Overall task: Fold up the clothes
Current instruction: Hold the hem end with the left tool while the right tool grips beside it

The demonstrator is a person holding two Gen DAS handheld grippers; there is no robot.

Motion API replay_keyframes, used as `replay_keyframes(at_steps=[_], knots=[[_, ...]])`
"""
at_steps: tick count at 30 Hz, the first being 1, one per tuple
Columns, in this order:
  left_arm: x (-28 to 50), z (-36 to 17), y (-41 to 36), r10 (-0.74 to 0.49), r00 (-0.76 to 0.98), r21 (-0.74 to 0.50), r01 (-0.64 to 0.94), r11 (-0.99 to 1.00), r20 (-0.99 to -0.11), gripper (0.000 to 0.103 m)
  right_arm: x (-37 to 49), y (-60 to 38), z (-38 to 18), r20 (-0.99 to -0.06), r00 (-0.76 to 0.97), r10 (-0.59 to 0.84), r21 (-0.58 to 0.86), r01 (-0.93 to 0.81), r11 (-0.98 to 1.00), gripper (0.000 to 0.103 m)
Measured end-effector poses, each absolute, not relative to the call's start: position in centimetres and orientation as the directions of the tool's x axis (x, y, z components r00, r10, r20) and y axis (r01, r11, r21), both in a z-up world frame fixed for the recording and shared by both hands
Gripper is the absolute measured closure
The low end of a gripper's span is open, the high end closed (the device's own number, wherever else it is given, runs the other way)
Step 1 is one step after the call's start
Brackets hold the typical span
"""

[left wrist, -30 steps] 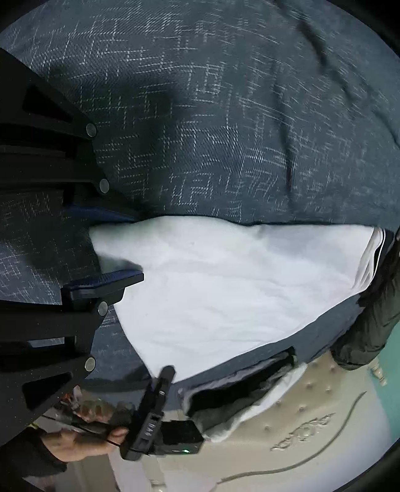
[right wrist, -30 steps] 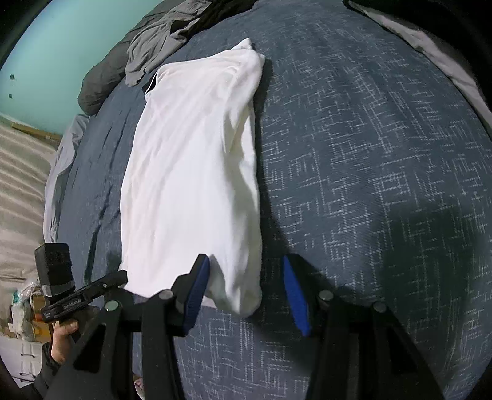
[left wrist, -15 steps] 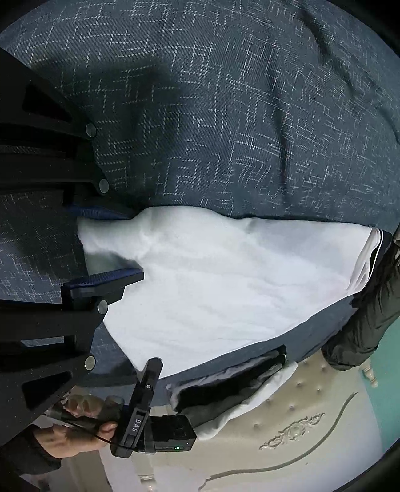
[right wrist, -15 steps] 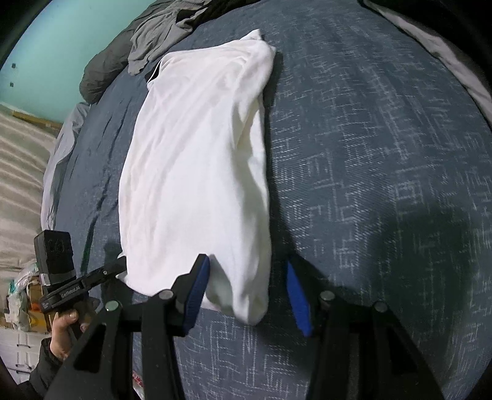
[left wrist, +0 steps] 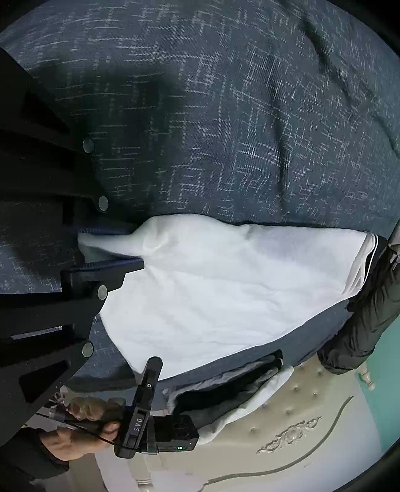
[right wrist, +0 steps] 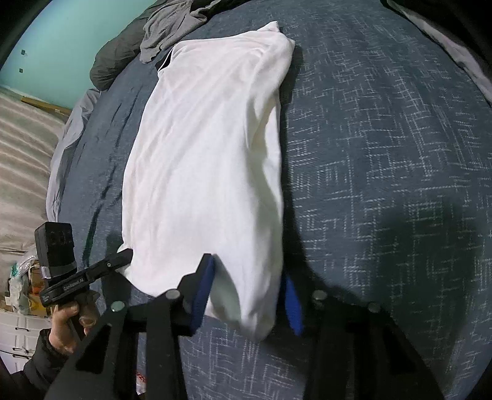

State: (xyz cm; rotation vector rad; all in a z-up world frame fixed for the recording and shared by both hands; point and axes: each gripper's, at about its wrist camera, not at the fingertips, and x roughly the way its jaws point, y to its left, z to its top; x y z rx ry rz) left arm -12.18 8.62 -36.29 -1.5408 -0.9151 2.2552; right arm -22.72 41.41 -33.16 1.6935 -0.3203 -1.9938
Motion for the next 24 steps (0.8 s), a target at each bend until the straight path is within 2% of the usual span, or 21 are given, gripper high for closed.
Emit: replay_keyframes(at_steps=[4, 10, 13, 14, 16, 17, 18, 20, 24], knots=[[-11.8, -36.5, 8.2, 0.553, -0.389, -0.646, 0.162, -0.746, -0.737, 0.086, -22.6, 42.4, -33.1, -0.843, -0.096, -0.529, 0.504, 0.203, -0.84, 0.062], [-13.4, -36.4, 9.0, 0.519, -0.376, -0.605, 0.156, -0.781, -0.767, 0.081, -22.6, 42.2, -33.1, -0.849, -0.11, -0.517, 0.492, 0.193, -0.849, 0.062], [-13.8, -36.4, 9.3, 0.511, -0.377, -0.593, 0.142, -0.792, -0.773, 0.083, -22.6, 42.0, -33.1, -0.853, -0.119, -0.508, 0.483, 0.19, -0.855, 0.06], [-13.8, -36.3, 9.4, 0.507, -0.377, -0.587, 0.134, -0.798, -0.775, 0.087, -22.4, 42.0, -32.9, -0.857, -0.124, -0.501, 0.473, 0.197, -0.858, 0.06], [-13.6, -36.0, 9.4, 0.504, -0.375, -0.58, 0.12, -0.806, -0.778, 0.093, -22.2, 42.0, -32.8, -0.858, -0.123, -0.498, 0.469, 0.206, -0.859, 0.071], [-13.6, -35.8, 9.4, 0.506, -0.373, -0.58, 0.116, -0.806, -0.778, 0.094, -22.1, 42.0, -32.8, -0.857, -0.12, -0.5, 0.471, 0.21, -0.857, 0.082], [-13.6, -35.6, 9.4, 0.507, -0.374, -0.581, 0.111, -0.807, -0.776, 0.094, -22.1, 42.0, -32.8, -0.857, -0.117, -0.502, 0.472, 0.213, -0.855, 0.088], [-13.7, -34.8, 9.4, 0.51, -0.379, -0.582, 0.099, -0.808, -0.772, 0.094, -22.0, 41.9, -32.7, -0.854, -0.115, -0.507, 0.476, 0.22, -0.852, 0.094], [-14.1, -31.9, 9.4, 0.515, -0.407, -0.584, 0.057, -0.81, -0.754, 0.095, -22.1, 41.9, -31.4, -0.83, -0.116, -0.545, 0.512, 0.229, -0.828, 0.096]])
